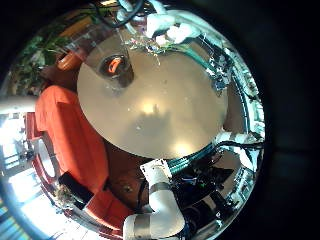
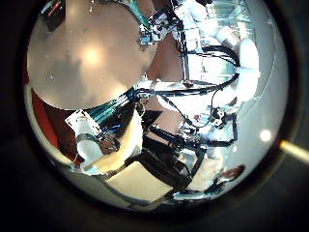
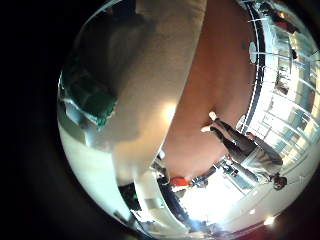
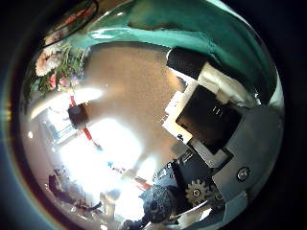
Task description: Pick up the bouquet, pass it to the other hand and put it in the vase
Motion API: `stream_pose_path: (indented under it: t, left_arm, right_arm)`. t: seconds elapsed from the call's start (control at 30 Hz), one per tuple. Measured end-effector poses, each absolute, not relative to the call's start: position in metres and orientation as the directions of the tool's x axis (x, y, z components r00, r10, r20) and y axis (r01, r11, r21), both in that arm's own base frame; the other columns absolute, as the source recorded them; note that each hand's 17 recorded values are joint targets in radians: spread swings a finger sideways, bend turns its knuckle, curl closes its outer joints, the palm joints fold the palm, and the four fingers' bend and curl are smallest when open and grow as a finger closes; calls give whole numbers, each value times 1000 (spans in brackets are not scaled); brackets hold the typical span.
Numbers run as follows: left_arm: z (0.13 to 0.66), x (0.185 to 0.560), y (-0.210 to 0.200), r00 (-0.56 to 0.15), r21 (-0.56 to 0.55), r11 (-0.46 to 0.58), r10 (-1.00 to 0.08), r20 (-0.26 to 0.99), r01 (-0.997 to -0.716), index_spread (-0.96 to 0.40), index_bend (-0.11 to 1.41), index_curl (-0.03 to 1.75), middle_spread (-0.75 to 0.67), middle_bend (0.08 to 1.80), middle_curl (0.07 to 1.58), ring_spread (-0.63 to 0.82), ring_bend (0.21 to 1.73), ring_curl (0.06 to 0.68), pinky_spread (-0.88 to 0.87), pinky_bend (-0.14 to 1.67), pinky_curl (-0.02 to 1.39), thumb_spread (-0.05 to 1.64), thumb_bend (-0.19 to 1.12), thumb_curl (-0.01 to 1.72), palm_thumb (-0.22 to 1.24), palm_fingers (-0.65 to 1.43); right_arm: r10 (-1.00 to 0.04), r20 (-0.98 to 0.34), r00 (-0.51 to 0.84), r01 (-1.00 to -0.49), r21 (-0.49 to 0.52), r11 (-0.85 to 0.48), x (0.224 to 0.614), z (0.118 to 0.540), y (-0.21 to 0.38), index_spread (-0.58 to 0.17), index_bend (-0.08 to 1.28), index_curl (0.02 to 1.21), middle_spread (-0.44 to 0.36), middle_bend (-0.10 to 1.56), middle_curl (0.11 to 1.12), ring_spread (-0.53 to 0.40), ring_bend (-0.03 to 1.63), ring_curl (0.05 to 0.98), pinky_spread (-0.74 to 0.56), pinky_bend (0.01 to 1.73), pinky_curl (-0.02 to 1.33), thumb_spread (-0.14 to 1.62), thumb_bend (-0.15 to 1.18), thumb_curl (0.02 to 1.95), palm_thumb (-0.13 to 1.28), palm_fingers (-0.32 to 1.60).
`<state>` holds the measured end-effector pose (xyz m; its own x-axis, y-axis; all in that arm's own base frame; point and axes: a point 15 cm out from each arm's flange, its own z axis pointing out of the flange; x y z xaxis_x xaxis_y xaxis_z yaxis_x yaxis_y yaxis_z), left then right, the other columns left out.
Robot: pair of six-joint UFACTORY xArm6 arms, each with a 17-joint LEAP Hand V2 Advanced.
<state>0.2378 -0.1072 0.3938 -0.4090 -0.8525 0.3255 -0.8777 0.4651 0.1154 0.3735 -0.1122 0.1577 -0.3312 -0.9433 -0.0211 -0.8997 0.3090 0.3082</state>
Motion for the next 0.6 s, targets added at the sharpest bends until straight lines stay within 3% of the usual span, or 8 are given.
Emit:
stream_pose_path:
  t: [0.27,0.43,0.6]
  left_arm:
    - [396,238,-106,-410,110,464,-853,324,-879,104,172,330,402,193,335,548,430,205,507,196,315,1104,-22,335,400,105]
    - [399,240,-103,-404,103,456,-855,325,-884,103,170,329,402,194,334,548,428,203,506,197,317,1104,-22,335,400,107]
    - [406,245,-104,-404,86,452,-855,324,-888,103,170,328,402,194,333,546,431,205,506,196,318,1104,-22,335,400,108]
  right_arm:
    - [-942,-30,-336,-928,182,325,396,200,-120,-375,991,887,-230,1220,809,-240,1358,623,-274,1355,613,873,68,637,1123,1177]
    - [-941,-42,-335,-940,-53,337,415,271,-132,-334,1078,932,-202,1291,841,-222,1412,663,-228,1379,664,859,65,707,1140,1147]
    - [-948,-115,-298,-928,-200,316,411,334,-125,-302,1110,947,-175,1326,848,-208,1442,683,-205,1373,702,855,70,774,1162,1132]
